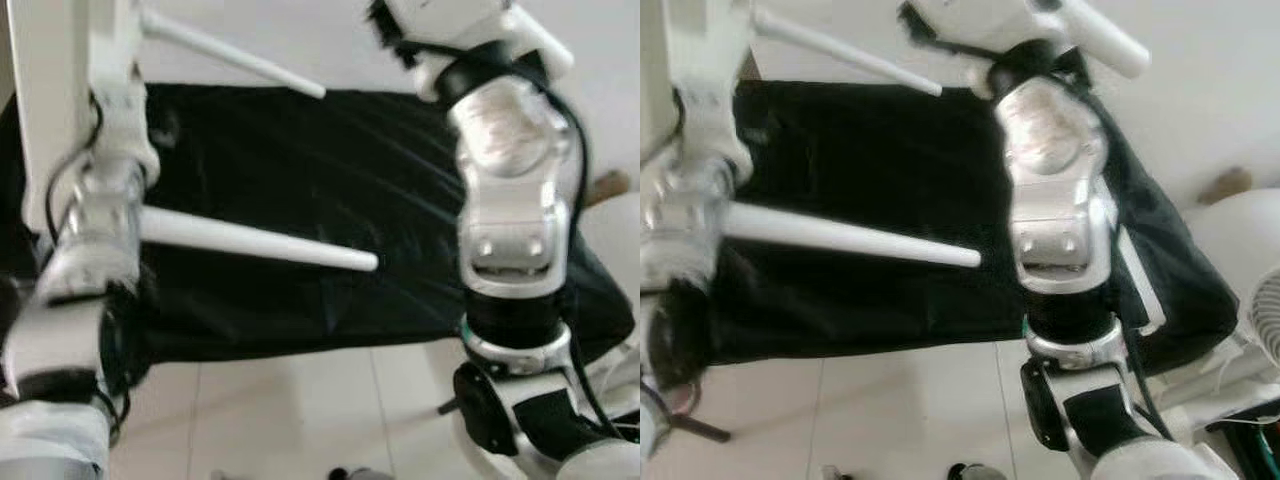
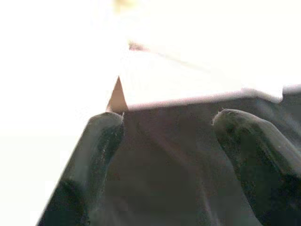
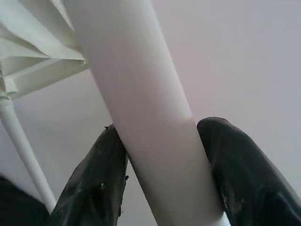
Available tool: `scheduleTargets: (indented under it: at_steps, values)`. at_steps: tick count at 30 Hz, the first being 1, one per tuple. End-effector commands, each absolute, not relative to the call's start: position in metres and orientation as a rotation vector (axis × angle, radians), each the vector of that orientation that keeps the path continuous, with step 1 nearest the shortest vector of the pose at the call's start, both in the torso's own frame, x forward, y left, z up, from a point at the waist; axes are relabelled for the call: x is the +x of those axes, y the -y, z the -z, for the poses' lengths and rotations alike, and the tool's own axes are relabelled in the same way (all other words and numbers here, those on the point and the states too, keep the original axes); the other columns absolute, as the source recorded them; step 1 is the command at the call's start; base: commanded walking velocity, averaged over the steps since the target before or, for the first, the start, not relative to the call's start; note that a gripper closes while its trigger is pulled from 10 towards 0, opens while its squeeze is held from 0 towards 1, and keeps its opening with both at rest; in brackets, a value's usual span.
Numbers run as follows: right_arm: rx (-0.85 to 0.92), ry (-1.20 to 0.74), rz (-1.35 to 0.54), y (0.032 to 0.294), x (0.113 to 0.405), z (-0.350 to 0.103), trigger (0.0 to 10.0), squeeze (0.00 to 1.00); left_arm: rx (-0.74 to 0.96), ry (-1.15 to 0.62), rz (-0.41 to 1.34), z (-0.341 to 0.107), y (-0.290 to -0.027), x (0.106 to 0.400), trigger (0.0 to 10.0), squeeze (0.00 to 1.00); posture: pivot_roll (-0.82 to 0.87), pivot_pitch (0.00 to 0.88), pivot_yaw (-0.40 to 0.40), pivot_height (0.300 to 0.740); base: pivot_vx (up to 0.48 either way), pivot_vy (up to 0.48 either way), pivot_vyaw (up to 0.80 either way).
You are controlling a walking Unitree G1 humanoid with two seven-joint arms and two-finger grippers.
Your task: Building children table
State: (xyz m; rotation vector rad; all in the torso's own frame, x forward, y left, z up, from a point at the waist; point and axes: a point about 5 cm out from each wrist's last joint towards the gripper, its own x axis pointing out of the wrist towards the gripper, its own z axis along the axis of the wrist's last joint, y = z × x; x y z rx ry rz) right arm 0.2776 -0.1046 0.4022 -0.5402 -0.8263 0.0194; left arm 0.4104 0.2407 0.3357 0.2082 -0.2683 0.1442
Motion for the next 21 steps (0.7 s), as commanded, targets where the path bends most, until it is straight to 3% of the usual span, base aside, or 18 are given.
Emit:
scheduleTargets:
  at_steps: [1,3,8,9,13,17,18,19,20,21]
  values:
    - [-0.386,0.638,0.242,0.169,0.291,-0.38,0.0,0.0,0.162,0.486,-0.292,-0.411,-0.266,0.388,10.0,0.0,-0.06,0.135,0.021,0.74,0.0,0.0,0.0]
    - [-0.382,0.628,0.24,0.169,0.292,-0.377,0.0,0.0,0.15,0.524,-0.236,-0.424,-0.255,0.387,10.0,0.0,-0.06,0.135,0.021,0.74,0.0,0.0,0.0]
    - [-0.374,0.529,0.28,0.181,0.297,-0.346,0.0,0.0,0.106,0.64,0.043,-0.466,-0.19,0.383,10.0,0.0,-0.05,0.137,0.007,0.74,0.0,0.0,0.0]
    - [-0.374,0.529,0.28,0.181,0.297,-0.346,0.0,0.0,0.106,0.64,0.043,-0.466,-0.19,0.383,10.0,0.0,-0.05,0.137,0.007,0.74,0.0,0.0,0.0]
    - [-0.317,0.363,0.285,0.189,0.3,-0.298,0.0,0.0,0.142,0.649,0.334,-0.482,-0.12,0.378,10.0,0.0,-0.04,0.143,0.0,0.74,0.0,0.0,0.0]
    - [-0.303,0.317,0.283,0.189,0.3,-0.275,0.0,0.0,0.165,0.618,0.426,-0.475,-0.093,0.378,10.0,0.0,-0.04,0.142,-0.002,0.74,0.0,0.0,0.0]
    - [-0.305,0.287,0.283,0.189,0.299,-0.263,3.6,0.0,0.185,0.598,0.482,-0.468,-0.08,0.379,10.0,0.0,-0.04,0.148,0.001,0.74,0.0,0.0,0.0]
    - [-0.305,0.287,0.283,0.189,0.299,-0.263,3.6,0.0,0.185,0.598,0.482,-0.468,-0.08,0.379,10.0,0.0,-0.04,0.148,0.001,0.74,0.0,0.0,0.0]
    - [-0.278,0.267,0.274,0.188,0.298,-0.252,8.4,0.0,0.189,0.562,0.538,-0.458,-0.069,0.38,10.0,0.0,-0.03,0.15,0.002,0.74,0.0,0.0,0.0]
    - [-0.278,0.267,0.274,0.188,0.298,-0.252,8.4,0.0,0.189,0.562,0.538,-0.458,-0.069,0.38,10.0,0.0,-0.03,0.15,0.002,0.74,0.0,0.0,0.0]
